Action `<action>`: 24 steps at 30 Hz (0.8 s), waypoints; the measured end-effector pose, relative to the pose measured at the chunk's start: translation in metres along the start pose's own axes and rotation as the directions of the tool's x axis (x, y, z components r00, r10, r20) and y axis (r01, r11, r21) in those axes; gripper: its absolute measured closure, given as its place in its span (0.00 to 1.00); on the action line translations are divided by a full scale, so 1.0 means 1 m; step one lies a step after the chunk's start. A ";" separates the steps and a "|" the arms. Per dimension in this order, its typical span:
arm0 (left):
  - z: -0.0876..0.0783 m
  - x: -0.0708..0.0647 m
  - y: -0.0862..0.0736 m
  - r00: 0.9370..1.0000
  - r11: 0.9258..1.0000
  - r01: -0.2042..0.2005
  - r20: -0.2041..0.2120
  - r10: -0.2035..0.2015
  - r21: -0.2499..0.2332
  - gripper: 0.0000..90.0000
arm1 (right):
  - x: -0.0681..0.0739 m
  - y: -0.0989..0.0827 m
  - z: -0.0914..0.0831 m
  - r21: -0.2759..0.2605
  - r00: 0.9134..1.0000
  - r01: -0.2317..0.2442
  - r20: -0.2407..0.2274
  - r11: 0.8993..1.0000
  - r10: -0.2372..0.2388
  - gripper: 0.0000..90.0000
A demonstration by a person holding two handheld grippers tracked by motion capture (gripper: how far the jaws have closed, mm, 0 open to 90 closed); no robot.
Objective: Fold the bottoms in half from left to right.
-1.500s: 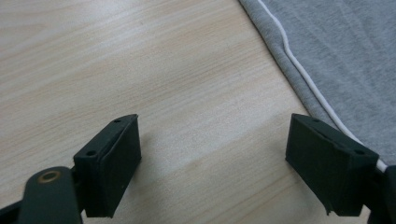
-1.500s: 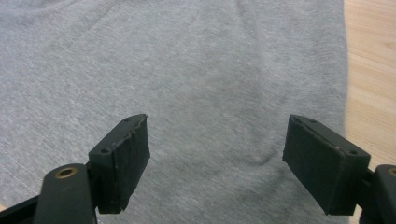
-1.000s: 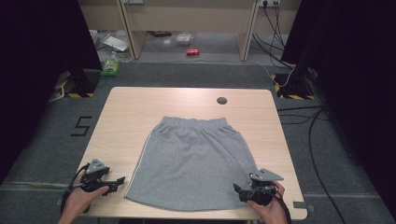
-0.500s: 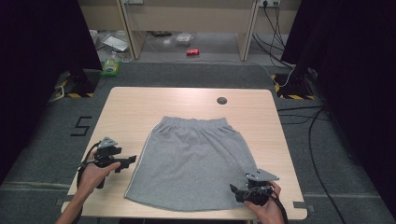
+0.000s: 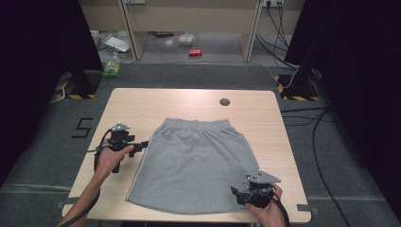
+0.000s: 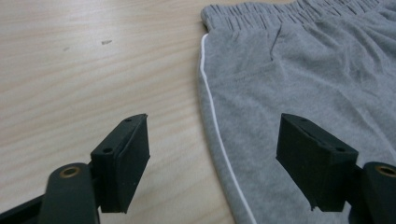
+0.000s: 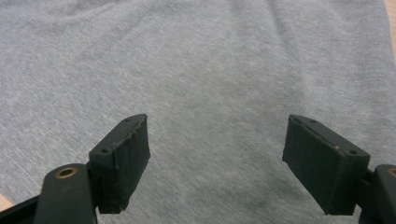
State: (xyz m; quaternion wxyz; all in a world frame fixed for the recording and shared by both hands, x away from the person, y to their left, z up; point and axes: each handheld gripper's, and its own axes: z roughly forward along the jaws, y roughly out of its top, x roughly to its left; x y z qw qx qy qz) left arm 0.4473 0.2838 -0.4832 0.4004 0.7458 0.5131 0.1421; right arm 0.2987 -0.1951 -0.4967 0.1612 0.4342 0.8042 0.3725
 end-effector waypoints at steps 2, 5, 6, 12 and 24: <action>0.002 0.000 0.002 1.000 1.000 0.001 0.002 -0.001 -0.001 0.32 | -0.001 0.000 0.000 -0.003 1.000 0.004 -0.001 1.000 -0.004 0.25; 0.009 -0.002 0.010 1.000 1.000 0.001 0.000 -0.001 0.000 0.34 | -0.001 0.000 0.001 -0.004 1.000 0.013 0.000 1.000 -0.013 0.25; 0.014 -0.003 0.014 1.000 1.000 -0.002 -0.002 0.002 0.005 0.36 | 0.000 0.000 0.001 0.000 1.000 0.008 -0.005 1.000 -0.008 0.25; 0.029 -0.008 0.028 1.000 1.000 -0.005 0.001 0.005 0.018 0.43 | 0.001 0.000 0.002 0.002 1.000 0.012 -0.005 1.000 -0.012 0.26; 0.058 -0.012 0.050 1.000 0.999 -0.009 -0.012 0.009 0.033 0.57 | 0.002 0.000 0.004 0.006 1.000 0.015 -0.010 1.000 -0.015 0.26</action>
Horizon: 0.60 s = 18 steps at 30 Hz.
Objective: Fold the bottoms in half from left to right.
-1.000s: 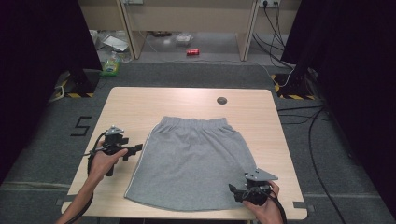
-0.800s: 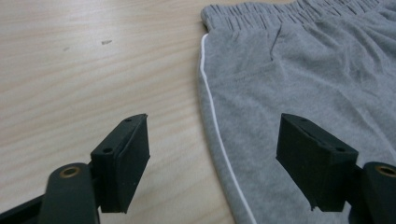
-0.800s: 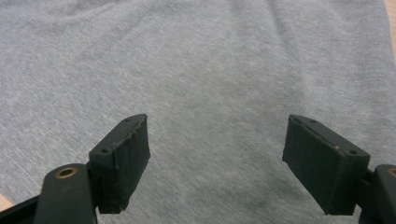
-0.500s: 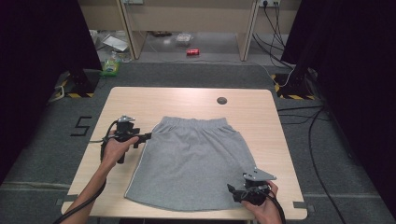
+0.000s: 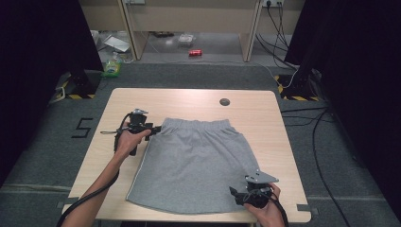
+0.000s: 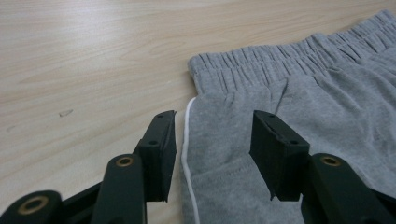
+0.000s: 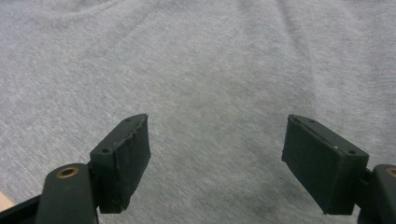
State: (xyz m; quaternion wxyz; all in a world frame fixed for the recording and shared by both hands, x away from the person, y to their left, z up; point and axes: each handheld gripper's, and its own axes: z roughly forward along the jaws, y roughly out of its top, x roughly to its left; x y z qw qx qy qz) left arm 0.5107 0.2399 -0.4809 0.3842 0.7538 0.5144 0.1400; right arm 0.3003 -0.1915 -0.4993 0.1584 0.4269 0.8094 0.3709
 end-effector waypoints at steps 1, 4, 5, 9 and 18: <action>0.005 0.001 0.003 1.000 1.000 0.002 -0.009 -0.001 0.006 0.57 | 0.000 0.000 0.000 0.000 1.000 -0.002 -0.001 1.000 0.002 0.26; 0.010 0.003 0.005 1.000 1.000 0.004 -0.013 -0.004 0.013 0.58 | 0.000 0.000 0.000 -0.005 1.000 -0.003 -0.003 1.000 0.003 0.26; 0.014 0.005 0.008 1.000 1.000 0.017 -0.015 -0.016 0.011 0.59 | 0.001 0.001 0.000 -0.007 1.000 0.000 -0.003 1.000 0.000 0.26; 0.020 0.005 0.013 1.000 1.000 0.025 -0.015 -0.025 0.019 0.60 | 0.002 0.001 0.001 -0.006 1.000 -0.003 -0.006 1.000 0.003 0.26; 0.040 0.001 0.022 0.999 0.998 0.032 -0.035 -0.030 0.054 0.63 | 0.014 0.007 0.005 -0.020 0.999 0.035 -0.028 0.999 -0.036 0.26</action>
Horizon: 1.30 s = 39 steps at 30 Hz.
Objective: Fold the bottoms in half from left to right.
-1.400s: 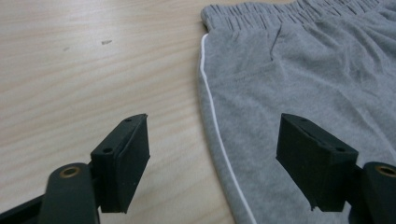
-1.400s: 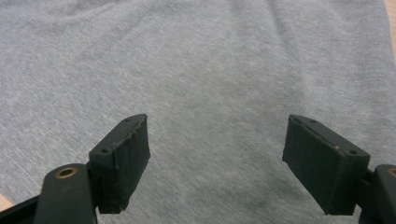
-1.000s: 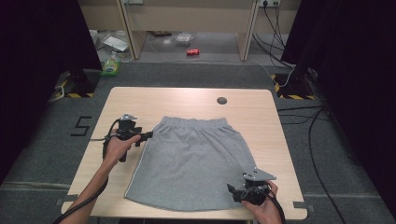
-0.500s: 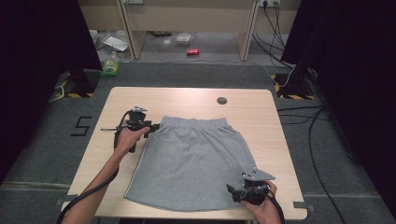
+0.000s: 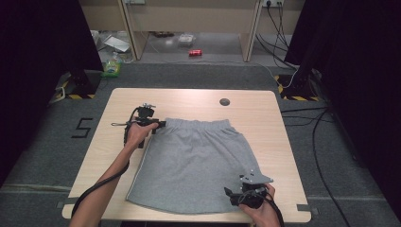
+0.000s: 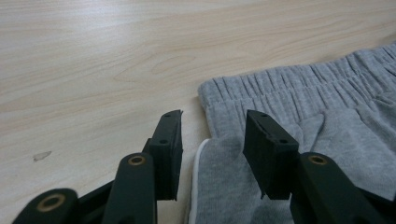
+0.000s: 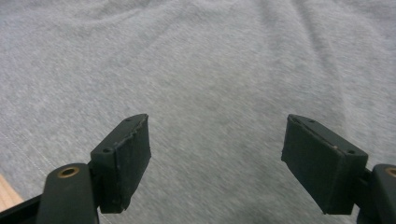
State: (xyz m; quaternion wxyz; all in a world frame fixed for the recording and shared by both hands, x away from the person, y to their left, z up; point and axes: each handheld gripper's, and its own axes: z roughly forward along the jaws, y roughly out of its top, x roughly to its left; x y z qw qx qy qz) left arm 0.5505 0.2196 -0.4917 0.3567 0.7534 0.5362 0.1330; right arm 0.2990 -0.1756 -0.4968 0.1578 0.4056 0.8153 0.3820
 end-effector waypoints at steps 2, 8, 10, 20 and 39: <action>0.002 -0.001 0.001 1.000 1.000 -0.004 -0.003 0.004 0.007 0.64 | 0.001 0.001 0.000 -0.002 1.000 0.000 -0.002 1.000 0.000 0.26; 0.011 -0.004 0.005 1.000 1.000 -0.014 -0.016 0.014 0.020 0.66 | 0.015 0.007 0.008 -0.015 0.999 0.022 -0.032 1.000 -0.023 0.26; 0.013 -0.005 0.006 1.000 1.000 -0.015 -0.018 0.015 0.024 0.68 | 0.026 0.013 0.016 -0.013 0.997 0.040 -0.061 0.999 -0.041 0.27; 0.020 -0.007 0.006 0.999 0.998 -0.029 -0.040 0.031 0.052 0.71 | 0.056 0.038 0.041 -0.032 0.987 0.094 -0.126 0.995 -0.097 0.27; 0.021 -0.008 0.008 0.997 0.995 -0.076 -0.025 0.077 0.062 0.89 | 0.133 0.081 0.097 -0.048 0.938 0.195 -0.282 0.980 -0.201 0.30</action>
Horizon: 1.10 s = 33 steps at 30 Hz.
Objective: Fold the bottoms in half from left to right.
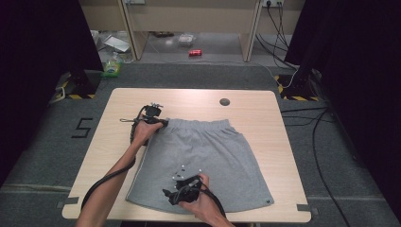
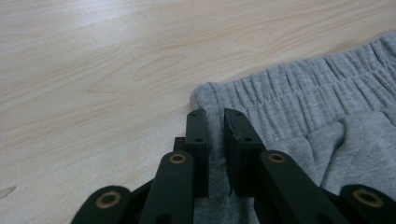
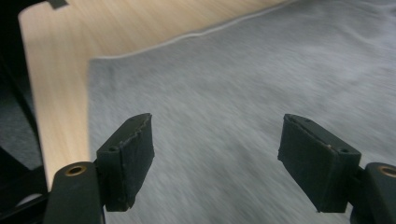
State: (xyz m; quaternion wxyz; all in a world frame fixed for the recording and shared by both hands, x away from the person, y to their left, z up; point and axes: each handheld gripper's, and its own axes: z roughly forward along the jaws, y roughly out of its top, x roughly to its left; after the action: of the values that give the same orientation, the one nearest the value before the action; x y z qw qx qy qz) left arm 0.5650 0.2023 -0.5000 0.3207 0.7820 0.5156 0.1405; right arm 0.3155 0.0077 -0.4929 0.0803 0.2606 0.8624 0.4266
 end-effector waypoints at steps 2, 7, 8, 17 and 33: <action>0.000 0.000 0.000 1.000 1.000 -0.009 -0.011 0.009 -0.002 0.90 | 0.006 0.004 0.007 0.000 1.000 0.021 -0.012 1.000 -0.021 0.31; -0.001 0.001 -0.001 0.999 1.000 -0.024 -0.023 0.024 -0.002 0.91 | 0.023 0.013 0.022 0.002 0.997 0.054 -0.058 0.999 -0.054 0.36; -0.001 0.001 -0.001 0.999 1.000 -0.028 -0.029 0.028 -0.002 0.91 | 0.025 0.015 0.024 0.005 0.996 0.058 -0.067 0.998 -0.058 0.37; -0.005 0.010 -0.003 0.999 1.000 -0.028 -0.043 0.028 0.005 0.91 | 0.048 0.023 0.049 0.016 0.989 0.094 -0.117 0.995 -0.092 0.42; -0.009 0.014 -0.006 0.998 0.999 -0.037 -0.056 0.038 0.011 0.90 | 0.076 0.032 0.082 0.054 0.979 0.148 -0.149 0.988 -0.138 0.52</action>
State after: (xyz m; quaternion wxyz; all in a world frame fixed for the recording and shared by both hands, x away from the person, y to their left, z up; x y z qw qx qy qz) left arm 0.5622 0.2194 -0.4987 0.2995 0.7889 0.5103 0.1659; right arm 0.2923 0.1199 -0.5128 0.0394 0.1686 0.8958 0.4093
